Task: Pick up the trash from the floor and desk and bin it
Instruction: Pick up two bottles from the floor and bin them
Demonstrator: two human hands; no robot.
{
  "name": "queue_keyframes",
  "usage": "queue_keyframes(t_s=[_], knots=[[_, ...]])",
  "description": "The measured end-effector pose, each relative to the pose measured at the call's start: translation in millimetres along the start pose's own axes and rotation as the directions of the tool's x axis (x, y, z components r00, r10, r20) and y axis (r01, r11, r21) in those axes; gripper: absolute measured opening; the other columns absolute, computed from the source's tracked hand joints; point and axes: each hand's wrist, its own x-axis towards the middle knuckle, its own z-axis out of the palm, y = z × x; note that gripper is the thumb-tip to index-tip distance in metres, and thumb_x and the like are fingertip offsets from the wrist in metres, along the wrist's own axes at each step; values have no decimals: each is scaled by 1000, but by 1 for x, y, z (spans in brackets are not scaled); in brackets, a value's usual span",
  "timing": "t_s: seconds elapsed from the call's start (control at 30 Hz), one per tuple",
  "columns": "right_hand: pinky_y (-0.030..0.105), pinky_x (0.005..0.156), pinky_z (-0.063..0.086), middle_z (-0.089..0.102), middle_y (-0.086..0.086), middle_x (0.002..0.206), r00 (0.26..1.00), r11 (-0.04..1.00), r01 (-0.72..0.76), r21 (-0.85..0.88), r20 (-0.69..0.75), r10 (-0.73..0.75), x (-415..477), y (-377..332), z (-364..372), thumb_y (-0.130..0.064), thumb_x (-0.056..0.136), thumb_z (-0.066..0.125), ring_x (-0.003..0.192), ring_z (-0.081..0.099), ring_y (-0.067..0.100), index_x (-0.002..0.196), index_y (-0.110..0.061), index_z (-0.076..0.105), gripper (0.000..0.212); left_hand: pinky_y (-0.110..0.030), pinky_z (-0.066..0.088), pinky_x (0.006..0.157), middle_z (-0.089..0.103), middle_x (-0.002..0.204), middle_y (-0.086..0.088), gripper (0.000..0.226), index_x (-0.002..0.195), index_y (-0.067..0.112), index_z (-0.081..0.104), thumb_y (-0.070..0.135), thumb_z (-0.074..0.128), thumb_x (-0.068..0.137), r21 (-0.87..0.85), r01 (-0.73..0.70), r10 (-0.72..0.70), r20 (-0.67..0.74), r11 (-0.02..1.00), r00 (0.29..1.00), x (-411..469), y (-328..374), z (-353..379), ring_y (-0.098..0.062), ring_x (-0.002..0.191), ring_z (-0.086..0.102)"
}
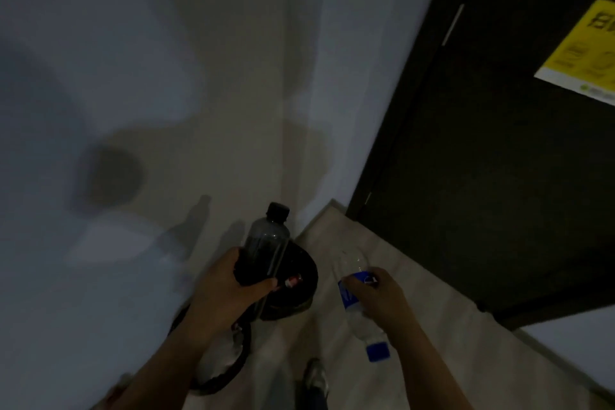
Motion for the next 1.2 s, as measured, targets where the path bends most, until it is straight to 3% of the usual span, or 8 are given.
queue_keyframes(t_s=[0.17,0.3,0.43,0.57,0.63,0.9,1.03,1.2], knots=[[18,54,43,46,-7,90,992,998,-45,-50,114,51,78,-11,-7,-32,83,71,72,51,5,130,-10,37,61,-15,43,57,58,79,9,32,80,33,47,26,78,74,136,82,-75,-57,987,996,50,8,28,-3,71,56],[24,59,48,47,-7,87,987,990,-94,-102,123,107,134,-3,3,-33,79,75,73,53,8,124,-12,39,62,-22,43,63,62,95,-1,48,109,20,51,36,78,73,178,225,-217,-62,958,974,90,-18,45,-20,86,61],[34,70,51,50,3,102,968,971,-161,-178,163,191,186,17,21,-34,80,74,85,58,20,124,-14,43,57,-38,52,74,66,100,-14,54,112,5,56,34,79,73,183,303,-303,-28,935,952,135,-61,65,-32,93,64],[26,60,47,54,6,108,946,948,-207,-243,196,257,238,49,52,-33,84,70,80,56,17,128,-15,45,55,-19,40,56,63,86,6,50,107,16,55,39,79,70,149,404,-406,-18,902,914,173,-108,85,-10,76,60],[27,64,47,53,5,109,926,925,-235,-299,219,306,263,68,72,-36,84,68,85,56,18,132,-16,44,57,-12,35,52,56,80,17,45,101,27,48,36,80,70,130,435,-438,-12,891,899,191,-136,96,4,70,52],[36,84,48,48,14,135,830,830,-347,-437,269,488,354,160,166,-36,85,66,110,54,29,144,-11,31,73,-6,38,41,56,65,13,35,70,36,46,24,78,74,219,462,-481,36,859,876,261,-254,139,8,54,53],[32,80,48,51,14,131,834,821,-372,-434,233,501,385,199,204,-33,81,70,107,56,29,142,-12,33,74,-14,39,51,61,77,6,26,86,24,55,35,76,74,252,503,-538,94,827,838,288,-309,155,-4,70,59],[30,66,45,56,10,119,847,829,-360,-428,222,483,412,230,232,-30,81,71,91,57,25,141,-13,35,72,-26,44,67,60,94,0,56,118,15,52,39,77,73,215,544,-572,97,811,815,307,-358,173,-15,83,57]])
